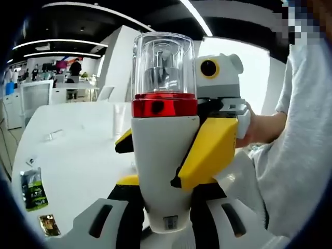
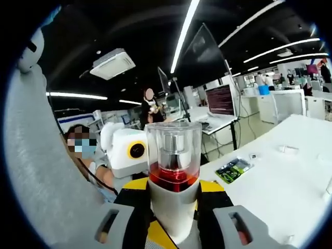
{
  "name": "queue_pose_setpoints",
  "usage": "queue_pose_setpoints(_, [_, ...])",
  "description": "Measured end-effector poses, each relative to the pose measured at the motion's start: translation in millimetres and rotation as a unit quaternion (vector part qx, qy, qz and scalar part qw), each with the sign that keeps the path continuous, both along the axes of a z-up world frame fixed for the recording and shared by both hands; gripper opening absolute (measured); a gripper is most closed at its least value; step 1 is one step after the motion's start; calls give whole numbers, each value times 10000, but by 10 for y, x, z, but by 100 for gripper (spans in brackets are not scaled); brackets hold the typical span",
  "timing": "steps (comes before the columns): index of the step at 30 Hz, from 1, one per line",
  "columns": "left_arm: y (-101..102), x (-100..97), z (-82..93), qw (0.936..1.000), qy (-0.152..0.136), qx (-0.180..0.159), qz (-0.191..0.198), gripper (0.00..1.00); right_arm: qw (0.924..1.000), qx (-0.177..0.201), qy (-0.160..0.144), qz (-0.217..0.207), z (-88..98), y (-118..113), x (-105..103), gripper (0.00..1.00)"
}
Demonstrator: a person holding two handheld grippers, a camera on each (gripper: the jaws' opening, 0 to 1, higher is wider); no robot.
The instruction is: Arrange the skincare products in the storage area until every visible bottle or jar stands upright without overlapping.
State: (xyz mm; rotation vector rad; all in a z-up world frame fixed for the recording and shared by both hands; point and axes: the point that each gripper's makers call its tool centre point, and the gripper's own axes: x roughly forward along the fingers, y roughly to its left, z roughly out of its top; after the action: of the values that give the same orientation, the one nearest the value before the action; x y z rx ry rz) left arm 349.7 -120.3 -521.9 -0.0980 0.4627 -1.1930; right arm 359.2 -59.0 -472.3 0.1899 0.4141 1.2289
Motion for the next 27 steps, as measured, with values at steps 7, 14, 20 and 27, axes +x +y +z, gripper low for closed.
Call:
queue_pose_setpoints(7, [-81, -164, 124, 9965, 450, -528, -464, 30, 9946, 800, 609, 274, 184, 17, -17, 31])
queue_pose_setpoints(14, [-131, -309, 271, 9876, 738, -1035, -922, 29, 9862, 1181, 725, 907, 321, -61, -94, 30])
queue_pose_setpoints(20, [-149, -317, 245, 9885, 683, -959, -947, 29, 9901, 875, 589, 928, 313, -48, -133, 27])
queue_pose_setpoints(27, [-125, -194, 182, 9956, 205, -680, -605, 31, 9981, 332, 220, 473, 248, 23, -21, 26])
